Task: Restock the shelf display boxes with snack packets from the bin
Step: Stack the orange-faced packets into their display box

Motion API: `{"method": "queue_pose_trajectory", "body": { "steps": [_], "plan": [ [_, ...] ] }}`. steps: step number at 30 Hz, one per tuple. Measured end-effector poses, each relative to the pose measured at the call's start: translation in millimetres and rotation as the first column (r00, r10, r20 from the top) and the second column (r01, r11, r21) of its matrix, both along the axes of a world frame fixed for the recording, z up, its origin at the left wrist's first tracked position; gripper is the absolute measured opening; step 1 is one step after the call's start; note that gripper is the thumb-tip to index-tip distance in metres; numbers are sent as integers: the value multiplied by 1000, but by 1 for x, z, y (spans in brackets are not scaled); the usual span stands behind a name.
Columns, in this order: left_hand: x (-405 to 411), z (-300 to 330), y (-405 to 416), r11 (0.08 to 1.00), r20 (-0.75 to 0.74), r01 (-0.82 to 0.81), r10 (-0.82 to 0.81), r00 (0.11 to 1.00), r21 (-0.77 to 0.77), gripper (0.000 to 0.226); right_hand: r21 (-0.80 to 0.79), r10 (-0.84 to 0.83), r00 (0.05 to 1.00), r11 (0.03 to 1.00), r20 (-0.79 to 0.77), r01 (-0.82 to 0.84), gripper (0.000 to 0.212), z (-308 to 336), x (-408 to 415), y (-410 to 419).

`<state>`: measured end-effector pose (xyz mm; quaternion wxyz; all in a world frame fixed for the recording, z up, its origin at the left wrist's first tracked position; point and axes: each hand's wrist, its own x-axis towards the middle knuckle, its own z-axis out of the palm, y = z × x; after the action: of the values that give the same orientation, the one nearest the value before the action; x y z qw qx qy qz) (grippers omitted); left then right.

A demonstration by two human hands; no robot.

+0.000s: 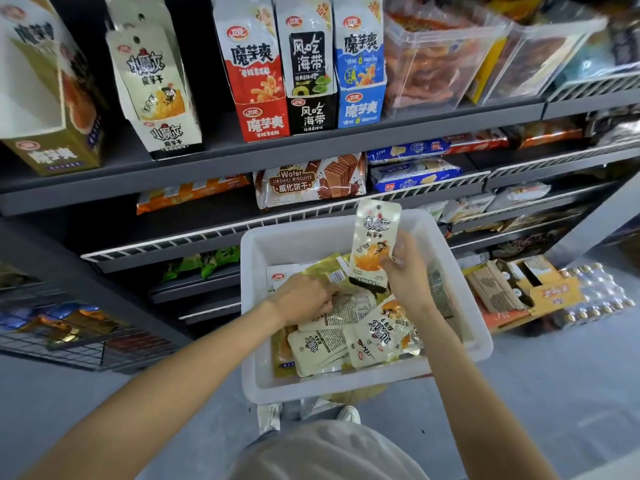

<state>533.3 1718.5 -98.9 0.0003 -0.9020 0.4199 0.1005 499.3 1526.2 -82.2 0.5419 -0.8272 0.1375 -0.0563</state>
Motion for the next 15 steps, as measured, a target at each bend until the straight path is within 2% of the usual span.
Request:
{"method": "queue_pose_trajectory", "body": {
  "steps": [2, 3, 6, 8, 11, 13, 15],
  "plan": [
    [3, 8, 11, 977, -21, -153, 151, 988, -152, 28, 290, -64, 998, 955, -17, 66, 41, 16, -2, 1],
    [3, 14, 18, 932, -96, -266, 249, 964, -246, 25, 387, -76, 997, 919, -23, 79, 42, 23, -3, 1],
    [0, 25, 35, 688, -435, -589, 415, 799, -424, 17, 488, -72, 997, 870, -8, 67, 40, 43, -1, 6],
    [0, 30, 44, 526, -614, -718, 398, 681, -456, 18, 500, -72, 997, 864, -1, 63, 34, 49, 3, 13],
    [-2, 39, 54, 339, -824, -845, 258, 505, -413, 15, 511, -46, 999, 859, 0, 40, 19, 57, 9, 27],
    [-5, 47, 61, 273, -903, -888, 119, 413, -370, 41, 502, -18, 1000, 865, 10, 11, 17, 62, 13, 35],
    [-8, 55, 70, 226, -908, -894, 74, 412, -387, 65, 476, 14, 1000, 879, 25, -24, 18, 65, 18, 41]
  ]
}}
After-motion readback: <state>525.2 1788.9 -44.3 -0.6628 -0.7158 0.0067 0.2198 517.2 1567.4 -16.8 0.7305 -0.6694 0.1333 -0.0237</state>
